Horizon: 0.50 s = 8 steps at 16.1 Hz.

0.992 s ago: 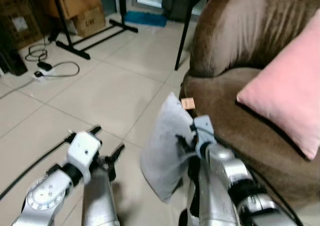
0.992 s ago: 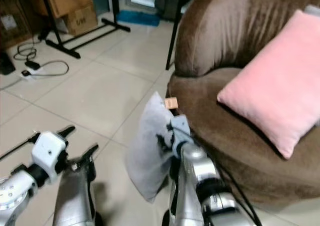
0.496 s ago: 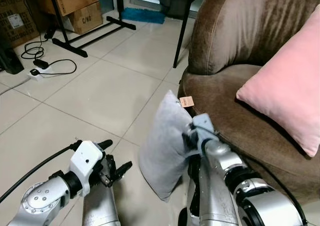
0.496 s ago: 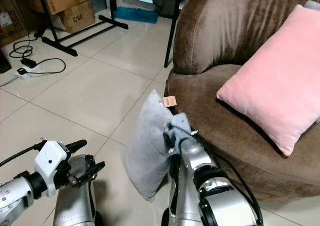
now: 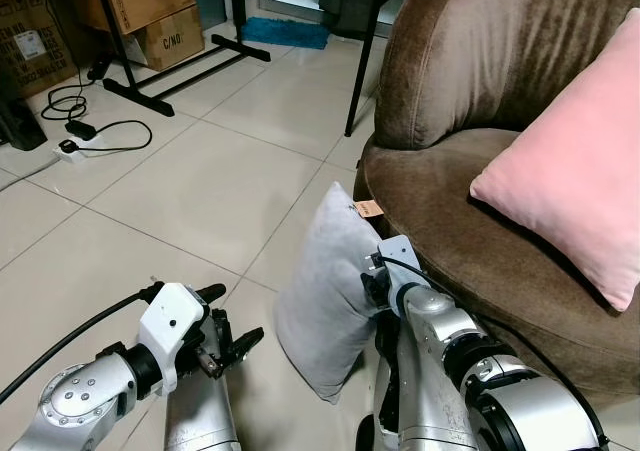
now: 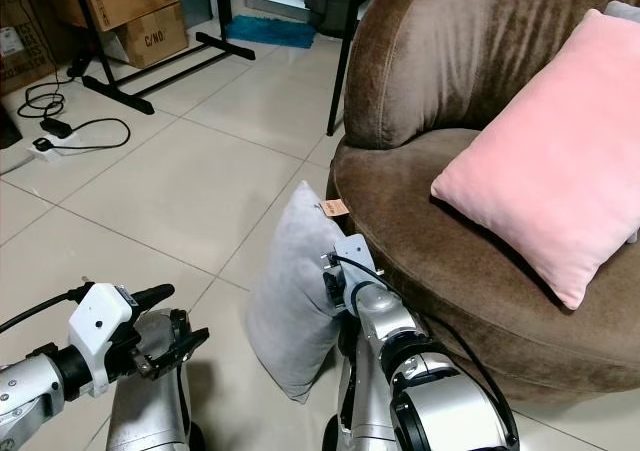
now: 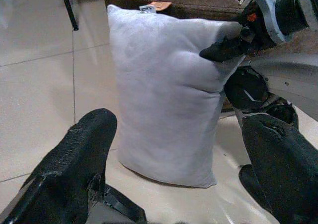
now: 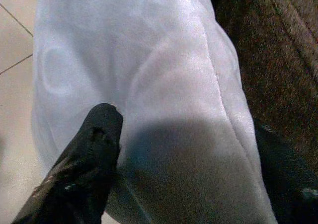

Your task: Move the pillow to the sofa from floor

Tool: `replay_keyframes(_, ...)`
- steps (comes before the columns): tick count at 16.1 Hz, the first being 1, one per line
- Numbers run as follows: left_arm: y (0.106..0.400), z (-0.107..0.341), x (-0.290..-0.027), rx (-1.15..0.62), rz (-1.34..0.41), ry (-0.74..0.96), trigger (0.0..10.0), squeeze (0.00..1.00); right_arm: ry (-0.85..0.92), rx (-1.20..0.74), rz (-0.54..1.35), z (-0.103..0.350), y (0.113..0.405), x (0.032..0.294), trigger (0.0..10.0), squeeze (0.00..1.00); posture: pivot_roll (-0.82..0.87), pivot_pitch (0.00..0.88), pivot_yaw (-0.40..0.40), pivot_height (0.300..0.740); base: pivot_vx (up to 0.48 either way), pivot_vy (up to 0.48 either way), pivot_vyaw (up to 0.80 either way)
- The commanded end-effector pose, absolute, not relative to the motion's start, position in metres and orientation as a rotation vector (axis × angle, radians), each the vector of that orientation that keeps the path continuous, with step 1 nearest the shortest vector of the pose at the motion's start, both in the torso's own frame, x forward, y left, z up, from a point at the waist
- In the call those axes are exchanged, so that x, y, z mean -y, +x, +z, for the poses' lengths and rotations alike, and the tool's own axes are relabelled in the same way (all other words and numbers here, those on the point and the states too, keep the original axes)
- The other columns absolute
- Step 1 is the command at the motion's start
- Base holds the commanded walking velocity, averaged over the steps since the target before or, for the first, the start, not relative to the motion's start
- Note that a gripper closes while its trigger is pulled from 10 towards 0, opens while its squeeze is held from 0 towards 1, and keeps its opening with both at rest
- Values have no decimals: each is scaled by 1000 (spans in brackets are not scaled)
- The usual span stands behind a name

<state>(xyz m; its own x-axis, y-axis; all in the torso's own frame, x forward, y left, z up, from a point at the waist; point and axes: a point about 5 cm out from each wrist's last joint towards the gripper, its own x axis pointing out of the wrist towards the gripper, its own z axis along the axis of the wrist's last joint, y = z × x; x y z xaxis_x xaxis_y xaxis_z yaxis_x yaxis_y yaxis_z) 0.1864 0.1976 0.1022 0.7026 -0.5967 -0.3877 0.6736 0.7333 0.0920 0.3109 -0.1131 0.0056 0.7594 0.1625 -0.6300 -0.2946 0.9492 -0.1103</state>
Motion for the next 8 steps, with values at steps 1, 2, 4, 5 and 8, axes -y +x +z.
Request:
replay_keyframes(1,188,106,-196,-341,-728,248,10000,0,-198,-670,258,6,312,112,0,0,-4,0,-48,406,0,0,0)
replay_keyframes(2,188,106,-197,-342,-730,248,10000,0,-197,-667,265,7,312,111,0,0,-4,0,-47,406,0,0,0)
replay_keyframes(4,189,106,-197,-342,-732,251,10000,0,-197,-665,272,7,312,110,0,0,-3,0,-47,406,0,0,0)
replay_keyframes(5,190,106,-197,-342,-733,251,10000,0,-196,-665,275,7,312,110,0,0,-2,0,-47,406,0,0,0)
replay_keyframes(8,194,105,-196,-344,-748,259,10000,0,-222,-659,297,8,313,110,0,0,-4,0,-43,406,0,0,0)
